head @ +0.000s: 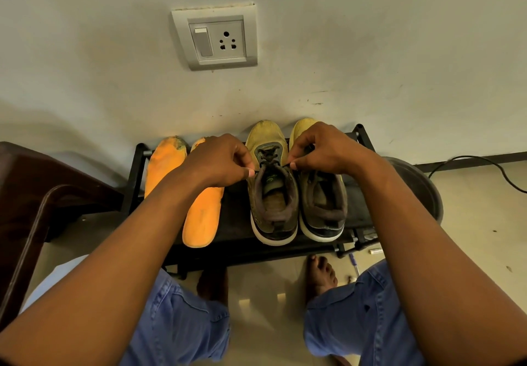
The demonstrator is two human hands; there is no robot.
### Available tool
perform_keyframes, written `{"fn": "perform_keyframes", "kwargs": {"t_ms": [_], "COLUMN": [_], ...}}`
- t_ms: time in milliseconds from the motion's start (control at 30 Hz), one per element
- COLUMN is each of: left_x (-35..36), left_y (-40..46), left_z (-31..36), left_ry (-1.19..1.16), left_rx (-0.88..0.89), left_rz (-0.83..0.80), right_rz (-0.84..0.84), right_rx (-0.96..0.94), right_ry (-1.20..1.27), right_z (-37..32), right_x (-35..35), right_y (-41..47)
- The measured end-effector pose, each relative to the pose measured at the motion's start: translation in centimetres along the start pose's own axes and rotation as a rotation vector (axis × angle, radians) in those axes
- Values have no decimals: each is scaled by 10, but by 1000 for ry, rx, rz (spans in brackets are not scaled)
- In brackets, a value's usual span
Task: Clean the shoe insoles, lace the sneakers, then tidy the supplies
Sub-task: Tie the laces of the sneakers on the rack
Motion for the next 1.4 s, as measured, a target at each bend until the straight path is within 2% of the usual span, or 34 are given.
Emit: {"fn": "perform_keyframes", "kwargs": {"t_ms": [233,833,1000,1233,1400], "left_x": [0,-8,-7,4,9], "left_y": [-1,-7,-6,-3,-2], "left_z": [-9,-20,-18,-1,6], "left_ry": [60,212,213,-34,-77], "left_rx": [-91,-247,-220,-93,-59], "left_rz": [-8,13,16,-50,-55], "right_rz": [1,176,172,56,-21], "right_rx": [11,50,48,32,11], "right_ry": [9,-184,-187,-135,-128], "right_z": [0,8,8,5,-1], "right_x": [-2,-21,-21,-5,6], "right_y": [-2,-1,-1,2,3]}}
Point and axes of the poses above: each hand's wrist, its own y-axis towards the middle knuckle, its own x-axis out of the palm, z = x × y, the point moved 9 cm from there along y, towards the middle knuckle, and after that the axes turned 10 degrees about x, right-handed, at the moved point
